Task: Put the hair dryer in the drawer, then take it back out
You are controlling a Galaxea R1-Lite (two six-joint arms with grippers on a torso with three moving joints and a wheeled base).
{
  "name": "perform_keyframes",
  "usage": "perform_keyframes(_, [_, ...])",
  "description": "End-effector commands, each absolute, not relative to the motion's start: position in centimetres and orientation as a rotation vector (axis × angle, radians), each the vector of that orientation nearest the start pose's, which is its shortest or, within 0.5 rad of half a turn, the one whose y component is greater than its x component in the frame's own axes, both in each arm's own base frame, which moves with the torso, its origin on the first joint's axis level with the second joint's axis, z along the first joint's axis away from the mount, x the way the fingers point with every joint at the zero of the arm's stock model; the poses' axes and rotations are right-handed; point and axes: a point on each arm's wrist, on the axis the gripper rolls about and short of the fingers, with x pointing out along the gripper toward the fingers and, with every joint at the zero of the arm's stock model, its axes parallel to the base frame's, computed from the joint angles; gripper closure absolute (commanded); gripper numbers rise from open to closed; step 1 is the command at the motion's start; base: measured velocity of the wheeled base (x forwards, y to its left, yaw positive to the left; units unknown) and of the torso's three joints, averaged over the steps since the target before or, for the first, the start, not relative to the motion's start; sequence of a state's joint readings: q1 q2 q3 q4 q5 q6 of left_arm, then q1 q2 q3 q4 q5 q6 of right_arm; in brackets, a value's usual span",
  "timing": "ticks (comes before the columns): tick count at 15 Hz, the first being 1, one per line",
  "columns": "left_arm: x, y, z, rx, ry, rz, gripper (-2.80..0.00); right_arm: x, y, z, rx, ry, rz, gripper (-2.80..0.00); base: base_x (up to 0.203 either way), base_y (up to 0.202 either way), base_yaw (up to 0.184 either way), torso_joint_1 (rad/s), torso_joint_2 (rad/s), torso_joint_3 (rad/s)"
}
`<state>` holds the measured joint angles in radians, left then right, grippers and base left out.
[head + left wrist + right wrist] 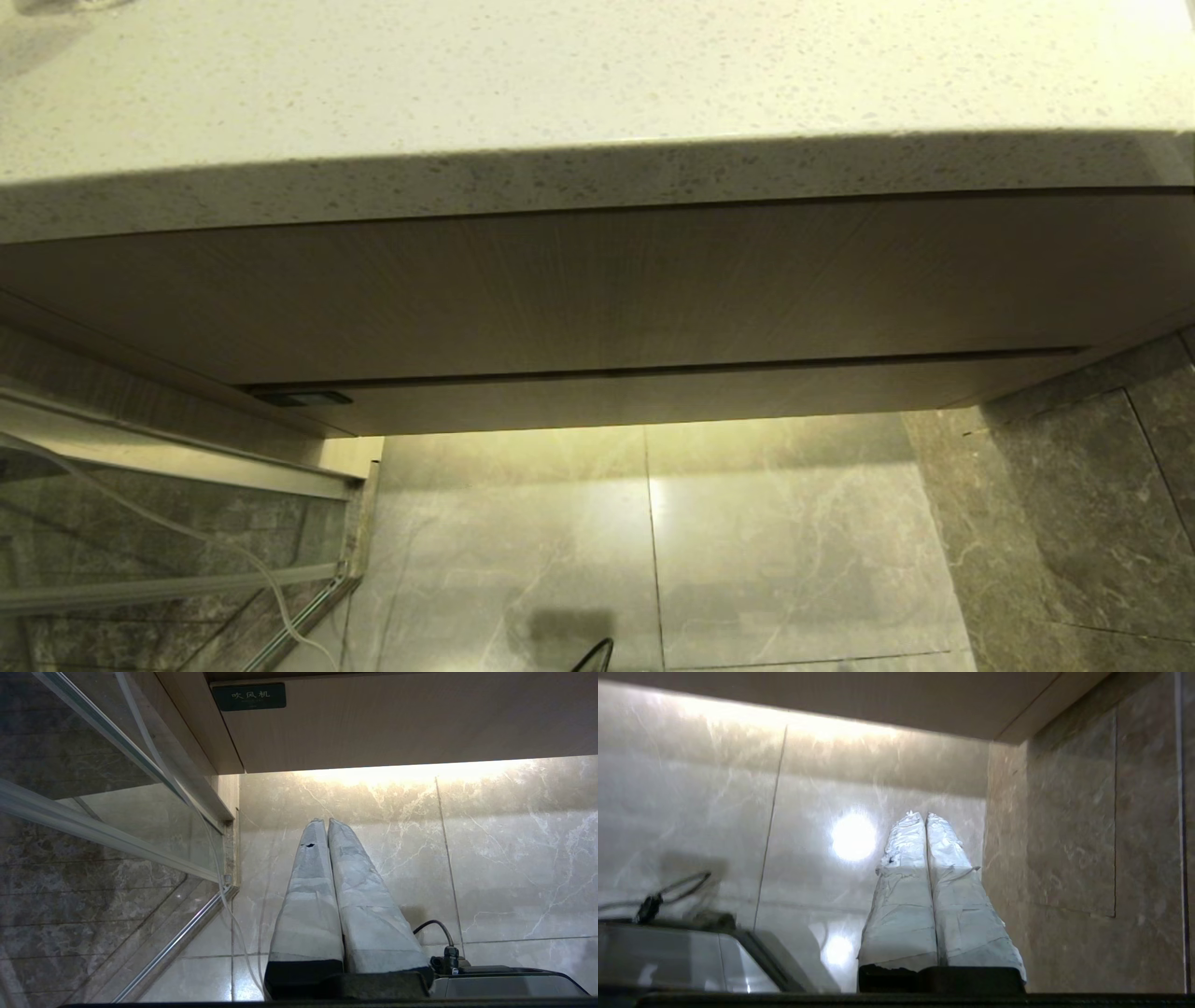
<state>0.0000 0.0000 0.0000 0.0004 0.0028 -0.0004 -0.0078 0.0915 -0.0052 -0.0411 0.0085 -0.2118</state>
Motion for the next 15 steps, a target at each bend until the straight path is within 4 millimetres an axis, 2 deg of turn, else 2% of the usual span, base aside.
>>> perform_keyframes(1, [-2.28, 0.01, 7.55, -0.002, 0.0, 0.003, 0.0, -2.33, 0.03, 8.13, -0.205, -0.064, -0.001, 0.0, 0.0, 0.0, 0.0, 0.0, 0.0, 0.0])
perform_keyframes(9, [-2.28, 0.01, 7.55, -0.002, 0.0, 0.003, 0.0, -2.28, 0.02, 8.38, -0.106, -0.084, -0.001, 0.0, 0.0, 0.0, 0.0, 0.0, 0.0, 0.0])
perform_keyframes(11, [-2.28, 0.01, 7.55, -0.002, 0.0, 0.003, 0.0, -2.31, 0.04, 8.08, -0.096, -0.042, 0.008, 0.0, 0.0, 0.0, 0.0, 0.0, 0.0, 0.0])
perform_keyframes(13, [-2.28, 0.01, 7.55, -0.001, 0.0, 0.003, 0.0, -2.26, 0.02, 7.7, -0.012, -0.016, 0.005, 0.0, 0.0, 0.0, 0.0, 0.0, 0.0, 0.0])
perform_keyframes(15, [-2.28, 0.01, 7.55, -0.002, 0.0, 0.003, 0.0, -2.26, 0.02, 7.6, -0.018, -0.009, 0.005, 0.0, 0.0, 0.0, 0.0, 0.0, 0.0, 0.0])
